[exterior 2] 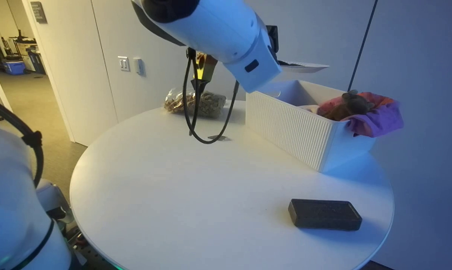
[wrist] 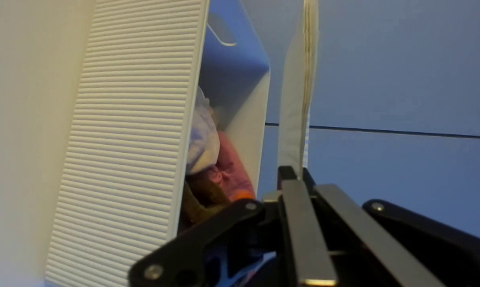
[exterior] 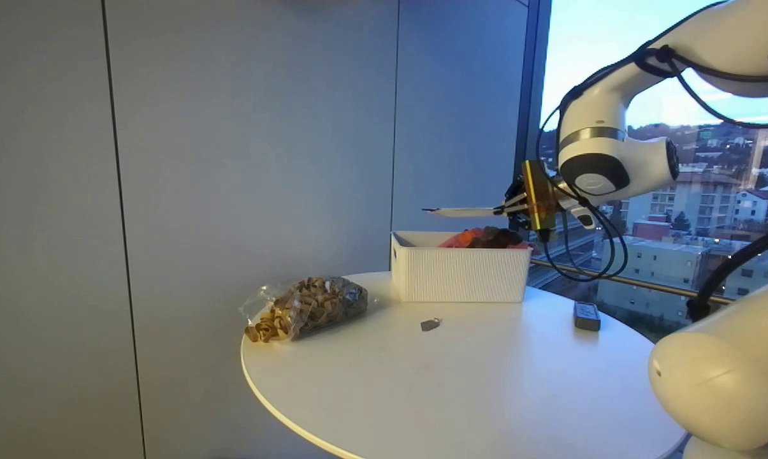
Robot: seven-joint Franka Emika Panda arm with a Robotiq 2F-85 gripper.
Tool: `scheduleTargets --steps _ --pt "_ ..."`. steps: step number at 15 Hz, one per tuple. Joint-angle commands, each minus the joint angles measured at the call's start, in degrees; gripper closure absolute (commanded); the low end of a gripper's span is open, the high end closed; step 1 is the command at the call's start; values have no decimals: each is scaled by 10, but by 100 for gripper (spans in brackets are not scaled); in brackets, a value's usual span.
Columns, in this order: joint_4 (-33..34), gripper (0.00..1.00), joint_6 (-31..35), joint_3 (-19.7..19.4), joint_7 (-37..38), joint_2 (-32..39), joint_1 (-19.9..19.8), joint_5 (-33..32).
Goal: Put the disposable plate into the basket
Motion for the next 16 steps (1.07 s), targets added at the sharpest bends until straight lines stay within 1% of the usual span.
scheduleTargets --steps 1,3,5,8,13,16 --pt "43 97 48 30 -62 26 -12 69" --pt "68 99 63 40 -85 43 -20 94" --pt "95 99 69 43 -90 68 -23 100" --pt "136 98 81 46 -78 112 -22 90" --pt "203 98 130 58 -55 193 -13 64" --pt "230 98 153 64 -41 239 -9 47"
